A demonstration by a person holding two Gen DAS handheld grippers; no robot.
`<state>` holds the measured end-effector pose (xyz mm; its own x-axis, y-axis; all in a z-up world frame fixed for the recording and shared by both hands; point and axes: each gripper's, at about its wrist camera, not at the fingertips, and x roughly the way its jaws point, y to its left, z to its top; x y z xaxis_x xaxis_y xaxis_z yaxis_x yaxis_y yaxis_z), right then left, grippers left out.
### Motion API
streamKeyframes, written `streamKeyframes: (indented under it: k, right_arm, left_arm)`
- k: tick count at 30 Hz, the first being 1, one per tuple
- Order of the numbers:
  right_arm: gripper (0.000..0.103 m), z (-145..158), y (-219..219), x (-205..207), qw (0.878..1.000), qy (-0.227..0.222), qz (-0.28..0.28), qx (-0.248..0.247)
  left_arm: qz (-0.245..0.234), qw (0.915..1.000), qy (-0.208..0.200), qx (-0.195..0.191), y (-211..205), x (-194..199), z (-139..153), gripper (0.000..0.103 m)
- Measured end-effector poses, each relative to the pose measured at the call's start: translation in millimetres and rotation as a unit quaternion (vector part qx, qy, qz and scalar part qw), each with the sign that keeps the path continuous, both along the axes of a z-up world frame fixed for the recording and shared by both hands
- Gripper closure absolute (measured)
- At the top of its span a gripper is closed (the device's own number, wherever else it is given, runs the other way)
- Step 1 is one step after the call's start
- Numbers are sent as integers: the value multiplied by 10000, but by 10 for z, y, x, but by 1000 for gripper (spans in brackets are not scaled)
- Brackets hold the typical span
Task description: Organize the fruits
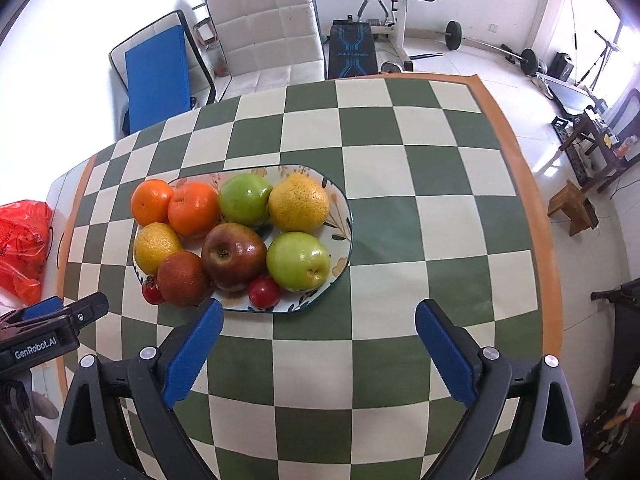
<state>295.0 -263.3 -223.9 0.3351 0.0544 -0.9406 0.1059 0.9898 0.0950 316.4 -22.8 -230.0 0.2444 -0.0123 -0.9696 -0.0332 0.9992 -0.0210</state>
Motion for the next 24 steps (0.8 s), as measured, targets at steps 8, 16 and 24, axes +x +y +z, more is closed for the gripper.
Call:
streamKeyframes:
  k: [8,16,24]
  right_arm:
    - [4,448,-18,-330,9992,-325,-208,-33]
    - [4,1139,62,-833,9969,-775,-137,-50]
    - [4,1840,143,-1388,9927,-1206,-85,-8]
  left_arm:
    - [-210,9985,-511,14,-61,-334,534,6]
    - [-395,9928,-1131,54,-116,-811,1202,6]
    - [-474,9875,-1491,-196,-102,-1248,1731,6]
